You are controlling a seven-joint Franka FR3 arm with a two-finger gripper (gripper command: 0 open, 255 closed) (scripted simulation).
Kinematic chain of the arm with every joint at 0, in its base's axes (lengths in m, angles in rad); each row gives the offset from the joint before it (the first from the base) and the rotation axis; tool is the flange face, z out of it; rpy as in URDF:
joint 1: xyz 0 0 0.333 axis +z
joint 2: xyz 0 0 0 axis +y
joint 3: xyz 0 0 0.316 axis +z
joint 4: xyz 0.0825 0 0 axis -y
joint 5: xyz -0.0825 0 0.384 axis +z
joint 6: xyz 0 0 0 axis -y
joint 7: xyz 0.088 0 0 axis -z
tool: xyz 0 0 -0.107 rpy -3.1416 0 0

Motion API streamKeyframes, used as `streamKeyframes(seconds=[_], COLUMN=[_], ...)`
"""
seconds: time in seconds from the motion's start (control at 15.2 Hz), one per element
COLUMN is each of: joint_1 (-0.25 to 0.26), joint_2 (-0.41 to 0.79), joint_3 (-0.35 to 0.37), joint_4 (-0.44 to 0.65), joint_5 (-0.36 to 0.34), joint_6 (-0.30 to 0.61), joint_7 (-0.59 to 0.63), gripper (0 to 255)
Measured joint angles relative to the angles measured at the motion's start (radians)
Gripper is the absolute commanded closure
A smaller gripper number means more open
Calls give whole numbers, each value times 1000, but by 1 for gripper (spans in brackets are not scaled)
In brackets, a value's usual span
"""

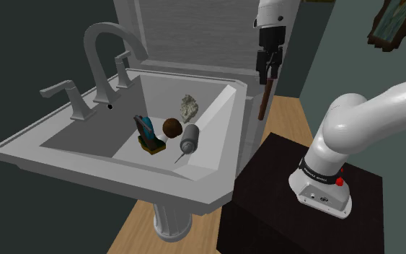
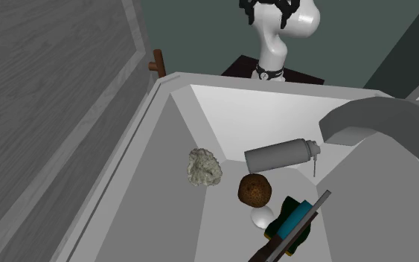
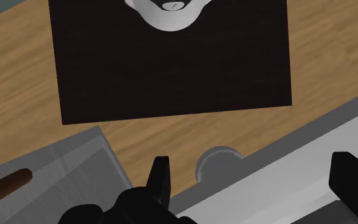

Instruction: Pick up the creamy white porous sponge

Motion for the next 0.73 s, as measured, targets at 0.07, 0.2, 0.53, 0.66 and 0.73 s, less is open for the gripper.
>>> streamKeyframes(seconds=[0.07,0.2,0.53,0.66,0.73], joint_1=[0,1,6,9,10], joint_2=[0,31,156,217,253], joint_3=[0,-1,-9,-12,-14], joint_4=[0,-5,-11,0,15], joint_5=[0,0,0,4,5], joint_6=[0,47,227,298,331], joint_7=[0,-7,-37,-48,-55], gripper=[0,0,0,0,0])
